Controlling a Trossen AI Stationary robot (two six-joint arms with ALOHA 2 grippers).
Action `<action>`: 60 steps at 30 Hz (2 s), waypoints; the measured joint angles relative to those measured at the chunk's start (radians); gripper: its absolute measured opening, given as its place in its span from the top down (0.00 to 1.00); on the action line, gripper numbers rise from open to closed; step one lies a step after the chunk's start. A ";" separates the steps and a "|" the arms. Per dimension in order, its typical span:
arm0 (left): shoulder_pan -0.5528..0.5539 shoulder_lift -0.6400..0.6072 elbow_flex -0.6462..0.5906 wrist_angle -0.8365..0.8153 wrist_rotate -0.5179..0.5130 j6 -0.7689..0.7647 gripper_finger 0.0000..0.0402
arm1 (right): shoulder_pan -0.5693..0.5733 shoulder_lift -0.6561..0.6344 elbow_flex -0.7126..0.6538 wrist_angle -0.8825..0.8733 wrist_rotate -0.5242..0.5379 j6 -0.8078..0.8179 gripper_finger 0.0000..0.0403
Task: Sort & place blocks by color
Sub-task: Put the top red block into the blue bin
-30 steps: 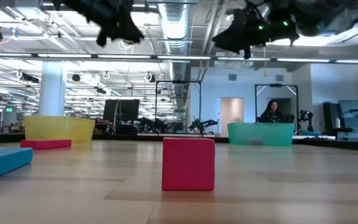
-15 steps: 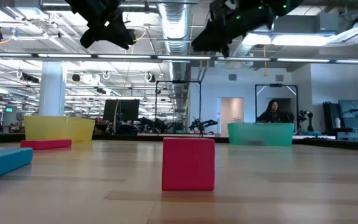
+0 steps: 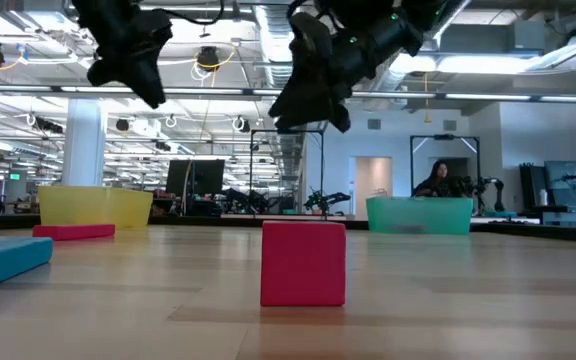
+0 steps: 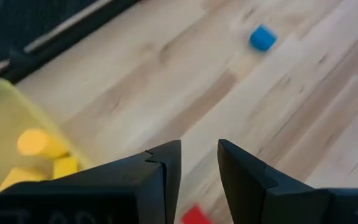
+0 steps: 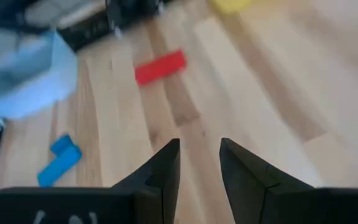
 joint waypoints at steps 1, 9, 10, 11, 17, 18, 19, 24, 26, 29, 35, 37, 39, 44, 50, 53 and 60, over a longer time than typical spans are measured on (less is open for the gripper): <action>0.000 0.005 0.000 -0.021 0.001 0.001 0.77 | 0.017 0.018 0.012 -0.004 0.010 0.002 0.66; 0.011 0.008 0.000 -0.192 0.010 -0.139 0.75 | 0.059 0.190 0.250 -0.095 0.027 -0.063 0.58; 0.011 0.008 0.000 -0.206 0.010 -0.148 0.75 | 0.060 0.223 0.292 -0.084 0.029 -0.130 0.57; 0.011 0.008 0.000 -0.219 0.007 -0.150 0.74 | 0.060 0.250 0.329 -0.081 0.034 -0.204 0.56; 0.011 -0.051 0.000 -0.230 0.021 -0.175 0.68 | 0.037 0.464 0.611 -0.138 0.032 -0.552 0.47; 0.011 -0.068 0.000 -0.234 0.023 -0.190 0.67 | 0.032 0.500 0.663 -0.157 0.031 -0.571 0.47; 0.011 -0.081 0.000 -0.244 0.023 -0.205 0.67 | 0.027 0.540 0.718 -0.147 0.029 -0.573 0.46; 0.011 -0.155 0.000 -0.293 0.015 -0.293 0.66 | 0.020 0.710 0.938 -0.147 -0.032 -0.569 0.49; 0.011 -0.177 0.000 -0.314 0.005 -0.322 0.66 | 0.022 0.774 1.009 -0.148 -0.072 -0.571 0.52; 0.011 -0.201 0.000 -0.342 -0.003 -0.353 0.66 | 0.031 0.864 1.095 -0.152 -0.112 -0.577 0.57; 0.011 -0.208 0.000 -0.374 -0.007 -0.355 0.66 | 0.036 0.966 1.154 -0.127 -0.129 -0.576 0.69; 0.011 -0.206 0.000 -0.376 -0.019 -0.355 0.66 | 0.036 0.985 1.151 -0.124 -0.132 -0.571 0.73; 0.011 -0.197 0.000 -0.372 -0.033 -0.355 0.66 | 0.036 1.003 1.151 -0.113 -0.132 -0.557 0.77; 0.011 -0.170 0.000 -0.373 -0.038 -0.352 0.66 | 0.031 1.022 1.152 -0.129 -0.132 -0.528 0.83; 0.011 -0.135 0.000 -0.377 -0.037 -0.345 0.66 | 0.026 0.976 1.158 -0.419 -0.152 -0.473 0.90; 0.011 -0.133 0.000 -0.375 -0.034 -0.344 0.66 | 0.029 0.931 1.155 -0.567 -0.163 -0.471 0.95; 0.011 -0.138 0.000 -0.375 -0.058 -0.336 0.66 | 0.032 0.796 1.147 -0.830 -0.157 -0.510 0.96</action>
